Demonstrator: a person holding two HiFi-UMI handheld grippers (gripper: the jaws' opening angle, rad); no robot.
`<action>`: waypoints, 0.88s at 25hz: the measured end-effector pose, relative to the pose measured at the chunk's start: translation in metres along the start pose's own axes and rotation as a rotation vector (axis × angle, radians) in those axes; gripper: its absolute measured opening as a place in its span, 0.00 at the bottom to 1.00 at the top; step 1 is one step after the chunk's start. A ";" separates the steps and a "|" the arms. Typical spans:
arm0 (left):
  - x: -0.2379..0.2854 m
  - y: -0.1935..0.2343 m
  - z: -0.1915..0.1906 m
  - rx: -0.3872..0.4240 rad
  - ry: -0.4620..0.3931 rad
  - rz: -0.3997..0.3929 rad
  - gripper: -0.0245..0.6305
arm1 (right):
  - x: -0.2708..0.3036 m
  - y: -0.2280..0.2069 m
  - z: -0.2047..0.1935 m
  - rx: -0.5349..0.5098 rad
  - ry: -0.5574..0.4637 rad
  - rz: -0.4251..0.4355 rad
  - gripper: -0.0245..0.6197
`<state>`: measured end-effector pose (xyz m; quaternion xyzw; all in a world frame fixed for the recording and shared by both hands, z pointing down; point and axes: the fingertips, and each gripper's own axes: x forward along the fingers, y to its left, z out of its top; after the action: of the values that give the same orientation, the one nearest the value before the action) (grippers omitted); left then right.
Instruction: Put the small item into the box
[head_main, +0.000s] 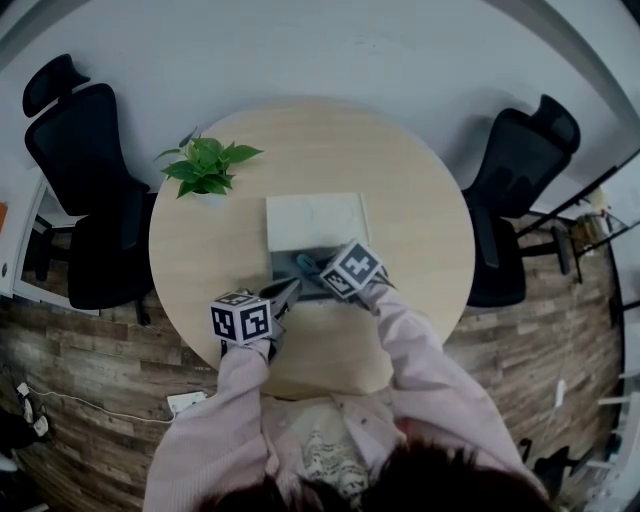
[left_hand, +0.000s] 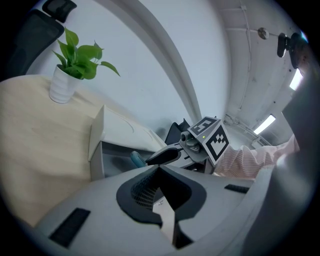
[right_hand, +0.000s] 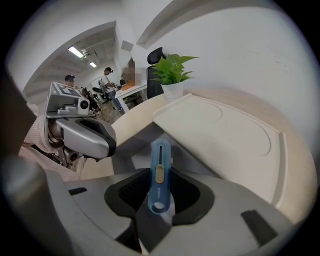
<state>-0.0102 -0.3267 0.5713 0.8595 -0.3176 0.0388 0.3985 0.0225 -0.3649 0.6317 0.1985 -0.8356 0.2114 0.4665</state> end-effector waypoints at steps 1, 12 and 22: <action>0.000 0.001 -0.001 -0.001 0.001 0.002 0.05 | 0.001 0.000 -0.001 -0.003 0.006 0.000 0.24; 0.002 0.002 -0.008 -0.016 0.020 0.013 0.05 | 0.015 -0.005 -0.013 -0.026 0.081 -0.004 0.24; 0.003 0.005 -0.006 -0.036 0.016 0.013 0.05 | 0.025 -0.012 -0.016 -0.037 0.124 -0.030 0.24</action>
<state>-0.0093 -0.3260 0.5797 0.8498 -0.3208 0.0425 0.4161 0.0278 -0.3695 0.6626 0.1888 -0.8059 0.2007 0.5241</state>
